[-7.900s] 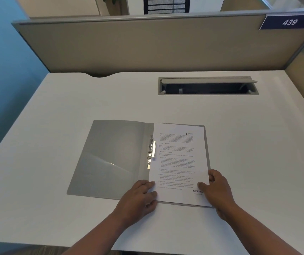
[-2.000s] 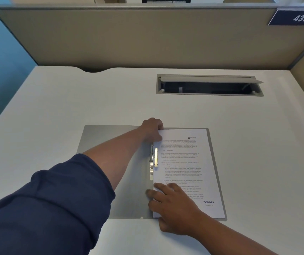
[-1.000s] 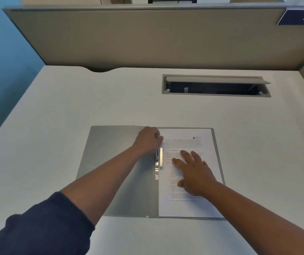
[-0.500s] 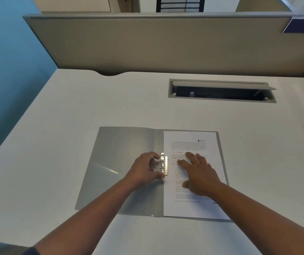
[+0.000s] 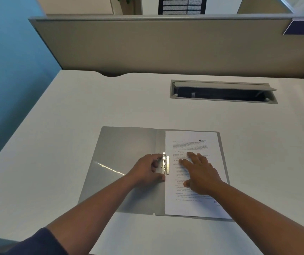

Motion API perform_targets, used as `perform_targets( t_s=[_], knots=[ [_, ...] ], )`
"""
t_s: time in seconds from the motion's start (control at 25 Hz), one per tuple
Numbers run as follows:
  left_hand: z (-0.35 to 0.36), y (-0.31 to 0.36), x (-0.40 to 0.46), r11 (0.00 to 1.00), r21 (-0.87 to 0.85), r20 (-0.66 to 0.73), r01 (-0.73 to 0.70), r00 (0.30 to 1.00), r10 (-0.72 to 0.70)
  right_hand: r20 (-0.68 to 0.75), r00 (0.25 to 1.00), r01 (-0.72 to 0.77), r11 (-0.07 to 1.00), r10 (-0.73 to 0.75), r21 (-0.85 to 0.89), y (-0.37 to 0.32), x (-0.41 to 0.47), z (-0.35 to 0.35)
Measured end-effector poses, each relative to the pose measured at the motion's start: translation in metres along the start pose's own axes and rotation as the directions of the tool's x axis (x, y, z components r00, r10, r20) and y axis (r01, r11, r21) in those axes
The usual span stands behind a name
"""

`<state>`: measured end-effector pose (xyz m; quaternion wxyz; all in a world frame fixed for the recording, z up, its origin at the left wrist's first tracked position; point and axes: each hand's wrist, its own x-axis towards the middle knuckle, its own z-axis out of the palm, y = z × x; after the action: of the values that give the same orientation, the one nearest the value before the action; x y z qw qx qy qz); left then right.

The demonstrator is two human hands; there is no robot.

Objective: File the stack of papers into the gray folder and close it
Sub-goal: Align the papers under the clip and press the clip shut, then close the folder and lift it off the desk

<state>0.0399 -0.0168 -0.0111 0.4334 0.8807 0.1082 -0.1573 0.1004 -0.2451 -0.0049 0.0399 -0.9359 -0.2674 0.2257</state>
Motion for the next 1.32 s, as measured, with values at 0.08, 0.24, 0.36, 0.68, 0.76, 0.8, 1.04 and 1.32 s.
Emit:
perform_targets(
  t_s=[0.08,0.24,0.36,0.68,0.76,0.8,1.04,1.32],
  knots=[
    [0.001,-0.002,-0.001,0.999,0.012,0.0,-0.031,1.0,0.031,0.006,1.0,0.001,1.0,-0.001,0.001,0.0,0.0,0.0],
    [-0.001,-0.003,-0.003,0.998,0.0,0.063,-0.068,0.996,0.068,0.016,1.0,0.014,0.999,-0.014,-0.031,-0.005,0.001,-0.004],
    [-0.003,-0.001,-0.009,0.995,-0.024,0.118,-0.096,0.988,0.099,-0.104,0.989,0.108,0.994,-0.109,-0.015,-0.024,0.004,-0.004],
    [-0.037,-0.039,-0.025,0.976,0.108,-0.441,0.187,0.889,-0.122,-0.055,0.981,0.194,0.974,-0.188,0.119,-0.064,0.014,-0.006],
    [-0.061,-0.057,-0.031,0.88,0.172,-0.499,0.442,0.81,-0.309,-0.074,0.981,0.184,0.977,-0.177,0.103,-0.066,0.015,-0.005],
    [-0.071,-0.065,-0.035,0.834,0.182,-0.489,0.521,0.784,-0.383,-0.085,0.981,0.18,0.979,-0.173,0.094,-0.067,0.016,-0.005],
    [-0.099,-0.094,-0.043,0.8,-0.063,-0.466,0.597,0.691,-0.552,-0.108,0.986,0.14,0.986,-0.13,0.091,-0.07,0.021,-0.003],
    [-0.152,-0.082,-0.054,0.9,-0.249,-0.514,0.358,0.739,-0.436,-0.115,0.987,0.12,0.989,-0.11,0.086,-0.069,0.023,0.0]
  ],
)
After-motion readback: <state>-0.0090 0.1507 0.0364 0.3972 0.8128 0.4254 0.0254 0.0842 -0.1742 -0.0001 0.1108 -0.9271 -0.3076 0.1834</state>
